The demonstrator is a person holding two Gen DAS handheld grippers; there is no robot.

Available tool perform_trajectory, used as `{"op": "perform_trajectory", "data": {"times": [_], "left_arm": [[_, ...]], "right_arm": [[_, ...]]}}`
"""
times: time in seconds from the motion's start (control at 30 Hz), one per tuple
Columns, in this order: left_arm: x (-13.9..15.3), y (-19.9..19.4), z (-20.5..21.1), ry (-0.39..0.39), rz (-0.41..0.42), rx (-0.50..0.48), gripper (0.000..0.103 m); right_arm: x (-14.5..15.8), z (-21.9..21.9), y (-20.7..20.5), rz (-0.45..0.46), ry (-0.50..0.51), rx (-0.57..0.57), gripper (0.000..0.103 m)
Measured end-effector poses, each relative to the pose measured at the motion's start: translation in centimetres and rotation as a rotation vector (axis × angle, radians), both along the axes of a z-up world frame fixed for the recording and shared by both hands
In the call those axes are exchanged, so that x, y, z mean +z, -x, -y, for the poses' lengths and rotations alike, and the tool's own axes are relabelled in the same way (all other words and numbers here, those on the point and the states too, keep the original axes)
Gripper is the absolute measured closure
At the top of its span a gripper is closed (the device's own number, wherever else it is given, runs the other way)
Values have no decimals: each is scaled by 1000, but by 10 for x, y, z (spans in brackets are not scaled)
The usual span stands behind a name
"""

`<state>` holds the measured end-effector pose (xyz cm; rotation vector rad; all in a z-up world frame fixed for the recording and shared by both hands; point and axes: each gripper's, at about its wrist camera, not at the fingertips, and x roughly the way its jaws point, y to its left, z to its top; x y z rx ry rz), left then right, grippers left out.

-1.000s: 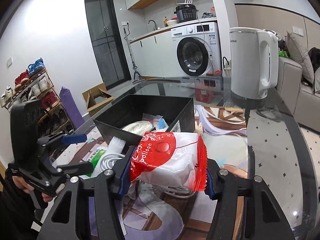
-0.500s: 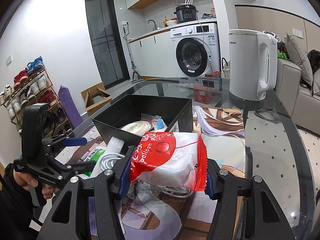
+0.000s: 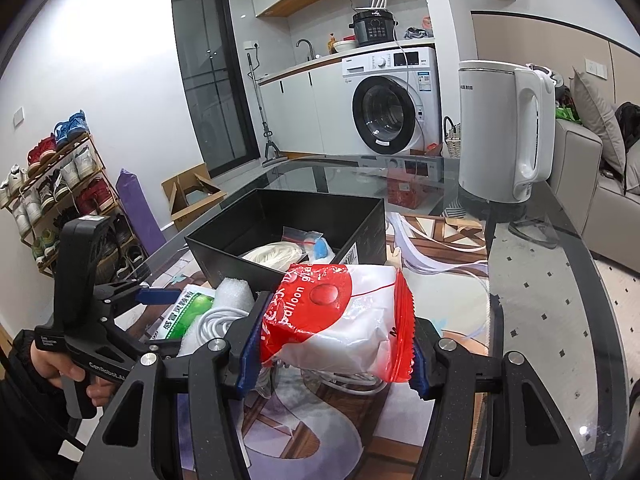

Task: Organize soft objects
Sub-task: 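Grasp the green medicine sachet with the left gripper while the right gripper holds the packet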

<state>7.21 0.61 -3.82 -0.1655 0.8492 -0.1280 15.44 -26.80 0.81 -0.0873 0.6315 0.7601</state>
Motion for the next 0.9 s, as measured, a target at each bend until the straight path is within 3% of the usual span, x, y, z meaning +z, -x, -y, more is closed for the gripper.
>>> {"op": "perform_trajectory", "data": {"times": [0.1, 0.27, 0.37, 0.57, 0.9], "left_arm": [[2, 1, -2, 29, 7, -13, 17], [7, 3, -5, 81, 25, -48, 57], [11, 4, -7, 75, 40, -49, 69], [19, 9, -10, 91, 78, -60, 87], [32, 14, -16, 108, 122, -67, 99]], "right_arm": [[0, -1, 0, 2, 3, 0, 45], [0, -1, 0, 2, 4, 2, 45], [1, -2, 1, 5, 5, 4, 45], [2, -2, 2, 11, 5, 7, 45], [2, -2, 3, 15, 7, 13, 45]]}}
